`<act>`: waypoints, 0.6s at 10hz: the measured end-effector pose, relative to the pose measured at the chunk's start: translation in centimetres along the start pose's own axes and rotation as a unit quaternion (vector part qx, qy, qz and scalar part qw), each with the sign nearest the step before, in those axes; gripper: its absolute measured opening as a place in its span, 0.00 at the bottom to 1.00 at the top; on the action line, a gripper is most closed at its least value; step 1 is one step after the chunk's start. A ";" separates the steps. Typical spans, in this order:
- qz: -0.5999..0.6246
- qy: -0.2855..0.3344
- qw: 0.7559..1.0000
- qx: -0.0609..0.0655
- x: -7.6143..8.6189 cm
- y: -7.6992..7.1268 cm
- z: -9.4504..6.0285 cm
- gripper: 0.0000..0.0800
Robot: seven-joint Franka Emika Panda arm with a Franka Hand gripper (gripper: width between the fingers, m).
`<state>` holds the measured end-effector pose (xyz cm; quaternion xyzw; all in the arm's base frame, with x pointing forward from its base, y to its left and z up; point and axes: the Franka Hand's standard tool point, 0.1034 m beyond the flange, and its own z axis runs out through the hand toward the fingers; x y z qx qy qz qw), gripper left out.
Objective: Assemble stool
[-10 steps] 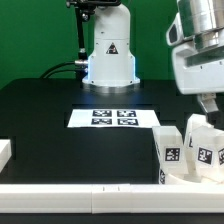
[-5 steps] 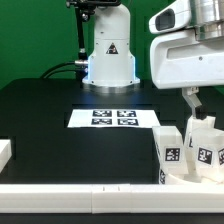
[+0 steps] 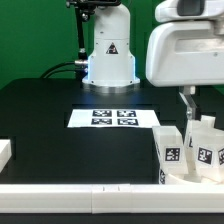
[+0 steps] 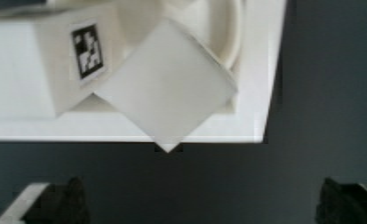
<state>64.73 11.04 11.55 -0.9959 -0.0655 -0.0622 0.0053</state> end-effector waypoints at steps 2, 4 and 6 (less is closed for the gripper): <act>-0.053 0.027 0.998 -0.005 0.1 1.0 -0.2 0.81; -0.122 0.024 0.992 -0.015 0.0 1.6 -0.1 0.81; -0.156 -0.003 0.988 -0.010 -0.7 1.3 0.9 0.81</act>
Offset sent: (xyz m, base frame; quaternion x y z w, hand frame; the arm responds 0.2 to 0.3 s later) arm 0.0000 0.0000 0.0000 0.0000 0.0000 -0.1938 0.9810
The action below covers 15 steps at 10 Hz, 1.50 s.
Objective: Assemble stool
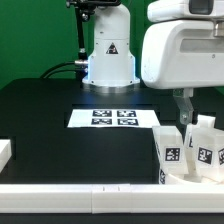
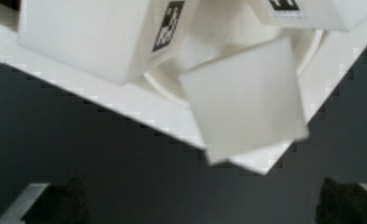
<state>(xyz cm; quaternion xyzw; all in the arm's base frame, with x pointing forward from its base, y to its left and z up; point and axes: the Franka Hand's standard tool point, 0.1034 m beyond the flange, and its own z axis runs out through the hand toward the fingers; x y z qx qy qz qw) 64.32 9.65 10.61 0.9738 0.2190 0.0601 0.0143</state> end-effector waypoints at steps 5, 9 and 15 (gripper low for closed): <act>-0.090 -0.016 0.996 -0.002 0.2 -0.3 1.6 0.81; -0.030 -0.056 0.998 0.014 -0.4 -1.0 3.9 0.81; 0.065 -0.054 0.996 0.007 -0.5 -1.1 4.5 0.41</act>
Offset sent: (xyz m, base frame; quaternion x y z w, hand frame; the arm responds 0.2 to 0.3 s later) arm 0.0000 0.0000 0.0000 0.0000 0.0000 -0.1938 0.9810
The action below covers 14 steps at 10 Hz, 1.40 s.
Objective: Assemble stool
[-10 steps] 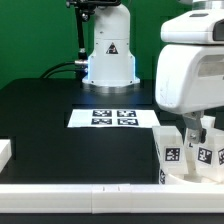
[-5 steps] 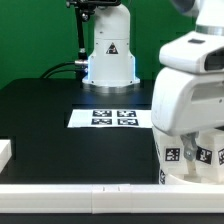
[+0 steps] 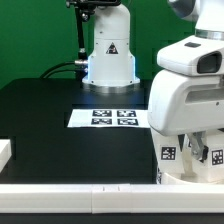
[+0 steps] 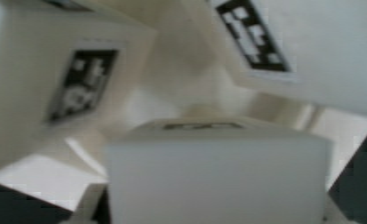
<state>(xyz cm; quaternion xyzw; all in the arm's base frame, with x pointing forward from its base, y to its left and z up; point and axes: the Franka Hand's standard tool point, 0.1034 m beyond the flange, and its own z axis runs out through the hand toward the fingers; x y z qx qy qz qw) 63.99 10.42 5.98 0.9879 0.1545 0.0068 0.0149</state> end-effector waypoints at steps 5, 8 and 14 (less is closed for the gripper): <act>0.322 0.013 0.946 0.029 0.1 0.6 0.2 0.41; 0.380 0.008 0.925 0.013 0.4 0.1 0.1 0.41; 0.760 0.032 0.648 0.043 0.1 -0.6 0.1 0.42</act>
Offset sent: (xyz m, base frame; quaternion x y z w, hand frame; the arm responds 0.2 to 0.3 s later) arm -0.0033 -0.0075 -0.0049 0.0671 0.0421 0.3870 0.9186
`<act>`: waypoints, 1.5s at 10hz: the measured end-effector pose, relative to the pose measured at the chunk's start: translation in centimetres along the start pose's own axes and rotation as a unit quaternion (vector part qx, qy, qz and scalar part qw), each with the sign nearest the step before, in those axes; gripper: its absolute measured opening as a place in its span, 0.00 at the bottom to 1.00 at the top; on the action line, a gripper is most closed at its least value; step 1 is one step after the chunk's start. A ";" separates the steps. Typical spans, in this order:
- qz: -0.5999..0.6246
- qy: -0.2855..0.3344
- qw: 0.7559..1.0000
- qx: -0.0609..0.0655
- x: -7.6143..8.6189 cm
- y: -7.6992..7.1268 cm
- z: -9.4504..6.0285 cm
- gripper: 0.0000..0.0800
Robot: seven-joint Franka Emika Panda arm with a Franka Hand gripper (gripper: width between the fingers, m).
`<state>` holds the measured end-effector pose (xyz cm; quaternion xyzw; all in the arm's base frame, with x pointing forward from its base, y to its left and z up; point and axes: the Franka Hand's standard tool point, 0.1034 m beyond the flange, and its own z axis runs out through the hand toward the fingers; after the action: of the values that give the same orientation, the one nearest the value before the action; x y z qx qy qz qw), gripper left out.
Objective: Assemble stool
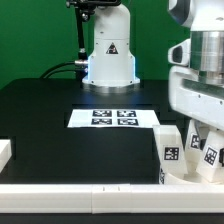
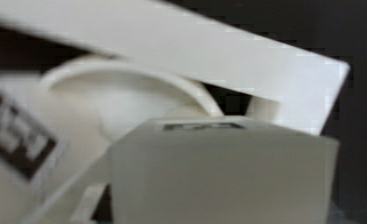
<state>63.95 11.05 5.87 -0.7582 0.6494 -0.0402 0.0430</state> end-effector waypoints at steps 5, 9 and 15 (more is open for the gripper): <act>0.171 -0.010 0.985 0.019 0.7 0.1 -0.1 0.42; 0.373 -0.040 0.924 0.074 -1.5 -0.5 0.0 0.42; 0.374 -0.042 0.923 0.081 -1.7 -0.3 0.1 0.72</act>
Offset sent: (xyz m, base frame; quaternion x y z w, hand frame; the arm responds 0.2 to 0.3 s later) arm 0.0000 0.0000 0.0000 0.0000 0.0000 0.1296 0.9916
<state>64.04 12.77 5.77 -0.4555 0.8776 -0.0414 0.1433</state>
